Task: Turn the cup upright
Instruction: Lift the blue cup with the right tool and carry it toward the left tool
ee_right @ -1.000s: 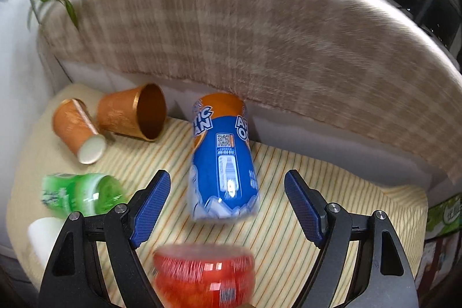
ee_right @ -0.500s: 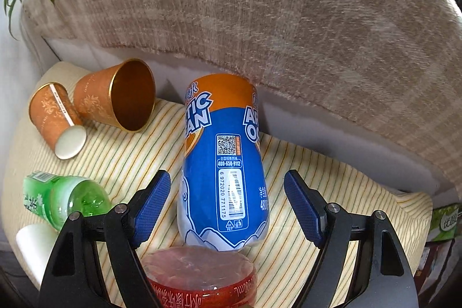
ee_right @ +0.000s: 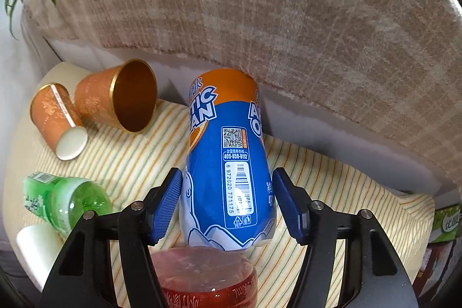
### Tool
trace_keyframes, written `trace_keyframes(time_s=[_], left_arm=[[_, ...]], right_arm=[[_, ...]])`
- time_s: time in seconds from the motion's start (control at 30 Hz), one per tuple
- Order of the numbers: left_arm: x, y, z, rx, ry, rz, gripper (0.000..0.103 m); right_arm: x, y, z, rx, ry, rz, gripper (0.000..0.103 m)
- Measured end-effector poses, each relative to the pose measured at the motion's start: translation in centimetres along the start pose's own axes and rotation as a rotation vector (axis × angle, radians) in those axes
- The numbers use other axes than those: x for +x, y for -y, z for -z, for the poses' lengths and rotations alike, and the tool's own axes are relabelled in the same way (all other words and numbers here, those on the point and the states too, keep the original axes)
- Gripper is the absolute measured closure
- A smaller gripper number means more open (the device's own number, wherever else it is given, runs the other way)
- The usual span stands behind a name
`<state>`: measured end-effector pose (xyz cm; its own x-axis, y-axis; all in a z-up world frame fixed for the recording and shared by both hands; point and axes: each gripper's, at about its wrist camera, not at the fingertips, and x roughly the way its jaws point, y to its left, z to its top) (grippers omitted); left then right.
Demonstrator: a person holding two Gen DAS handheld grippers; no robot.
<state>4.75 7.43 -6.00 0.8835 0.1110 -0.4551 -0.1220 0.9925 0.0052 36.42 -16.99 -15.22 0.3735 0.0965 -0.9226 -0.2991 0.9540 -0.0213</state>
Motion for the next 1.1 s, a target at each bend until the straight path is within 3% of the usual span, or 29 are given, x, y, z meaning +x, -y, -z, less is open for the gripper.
trace_keyframes(time_s=[0.27, 0.63, 1.1], left_arm=[[-0.4, 0.1, 0.0, 0.008, 0.006, -0.003, 0.0], [-1.7, 0.6, -0.3, 0.02, 0.023, 0.007, 0.0], [-4.4, 2.9, -0.6, 0.038, 0.052, 0.067, 0.0]], right_arm=[[-2.2, -0.7, 0.1, 0.001, 0.037, -0.04, 0.04], [-8.3, -1.8, 0.1, 0.019, 0.186, -0.116, 0.04], [-20.4, -2.4, 9.9, 0.053, 0.343, -0.256, 0.04]])
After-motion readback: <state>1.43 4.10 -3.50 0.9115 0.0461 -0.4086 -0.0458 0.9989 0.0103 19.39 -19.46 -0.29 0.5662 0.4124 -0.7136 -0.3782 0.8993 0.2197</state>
